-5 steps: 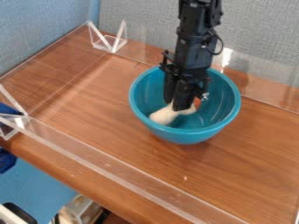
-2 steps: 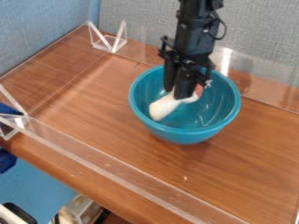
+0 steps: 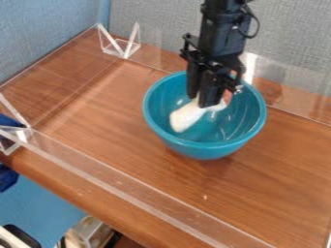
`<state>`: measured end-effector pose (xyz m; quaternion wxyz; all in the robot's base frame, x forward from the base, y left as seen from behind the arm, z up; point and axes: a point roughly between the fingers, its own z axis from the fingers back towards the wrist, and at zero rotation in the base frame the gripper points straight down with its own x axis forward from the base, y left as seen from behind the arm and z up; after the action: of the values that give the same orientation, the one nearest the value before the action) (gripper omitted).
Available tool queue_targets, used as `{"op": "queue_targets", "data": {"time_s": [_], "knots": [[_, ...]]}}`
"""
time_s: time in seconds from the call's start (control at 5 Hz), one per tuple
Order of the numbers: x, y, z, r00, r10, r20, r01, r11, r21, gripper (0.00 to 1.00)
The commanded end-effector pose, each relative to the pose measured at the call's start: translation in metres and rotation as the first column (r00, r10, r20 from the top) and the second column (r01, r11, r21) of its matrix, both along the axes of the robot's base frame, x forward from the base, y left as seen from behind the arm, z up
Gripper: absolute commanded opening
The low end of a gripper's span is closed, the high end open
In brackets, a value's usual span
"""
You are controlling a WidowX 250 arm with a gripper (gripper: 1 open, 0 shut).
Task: Remove the mushroom from inside the blue bowl and put it on the table
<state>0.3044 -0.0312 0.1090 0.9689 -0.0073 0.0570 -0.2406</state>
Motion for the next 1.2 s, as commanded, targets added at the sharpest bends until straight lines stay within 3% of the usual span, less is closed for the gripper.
{"op": "queue_targets", "data": {"time_s": [0.0,0.4,0.8,1.0], "knots": [[-0.004,-0.014,0.023,0.997,-0.010,0.076,0.011,1.000,-0.015,0.00],[-0.021,-0.060,0.021,0.994,-0.073,0.083,0.075,0.997,-0.026,0.00],[-0.037,-0.104,-0.009,0.985,-0.165,0.049,0.168,0.984,-0.052,0.00],[-0.041,-0.110,-0.015,0.982,-0.183,0.042,0.185,0.981,-0.058,0.00]]}}
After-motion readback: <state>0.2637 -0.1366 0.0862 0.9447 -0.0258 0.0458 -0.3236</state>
